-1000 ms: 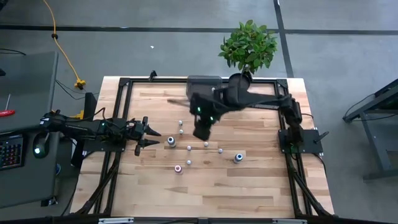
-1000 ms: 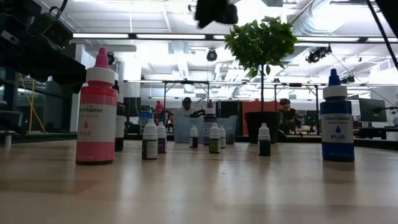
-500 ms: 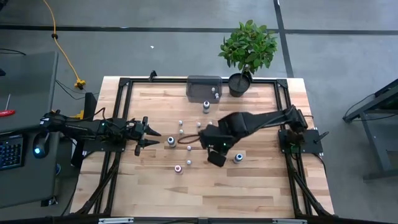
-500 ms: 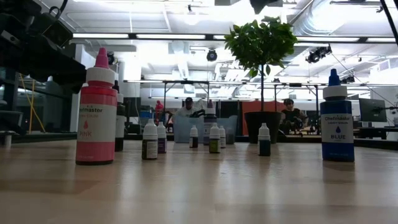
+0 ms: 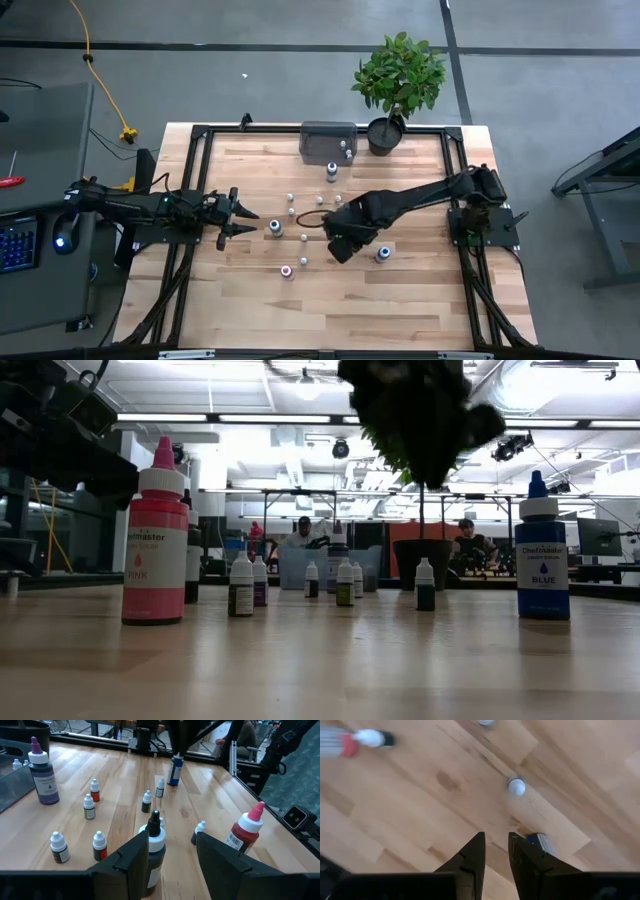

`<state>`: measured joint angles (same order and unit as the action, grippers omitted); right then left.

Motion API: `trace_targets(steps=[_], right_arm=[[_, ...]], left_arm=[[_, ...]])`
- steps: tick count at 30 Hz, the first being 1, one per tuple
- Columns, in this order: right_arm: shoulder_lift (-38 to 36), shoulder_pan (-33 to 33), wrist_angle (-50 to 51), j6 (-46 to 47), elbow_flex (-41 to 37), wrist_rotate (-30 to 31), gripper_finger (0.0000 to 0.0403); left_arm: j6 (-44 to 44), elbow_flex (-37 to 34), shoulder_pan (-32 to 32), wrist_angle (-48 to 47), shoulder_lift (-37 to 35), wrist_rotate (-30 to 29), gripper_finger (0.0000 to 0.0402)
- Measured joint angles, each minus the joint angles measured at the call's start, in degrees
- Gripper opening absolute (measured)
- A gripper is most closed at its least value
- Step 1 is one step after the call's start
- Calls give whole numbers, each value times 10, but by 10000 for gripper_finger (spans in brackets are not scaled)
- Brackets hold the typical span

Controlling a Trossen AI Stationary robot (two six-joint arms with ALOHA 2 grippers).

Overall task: Pick & Place food coloring
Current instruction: Put the small blue food coloring bottle into the black bin

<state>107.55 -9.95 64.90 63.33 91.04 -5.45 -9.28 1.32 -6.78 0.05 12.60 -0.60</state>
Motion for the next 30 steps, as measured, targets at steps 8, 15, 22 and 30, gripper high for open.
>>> trace_targets(steps=[8, 15, 22, 30], right_arm=[[0, 32, -96, 12, -69, -8, 79], [0, 34, -80, 7, -69, 36, 132], [13, 40, -71, 22, -69, 18, 191], [35, 47, -61, 22, -69, -5, 197]], left_arm=[[0, 0, 0, 0, 0, 0, 163], [0, 0, 0, 0, 0, 0, 163], [0, 0, 0, 0, 0, 0, 163], [0, 0, 0, 0, 0, 0, 163]])
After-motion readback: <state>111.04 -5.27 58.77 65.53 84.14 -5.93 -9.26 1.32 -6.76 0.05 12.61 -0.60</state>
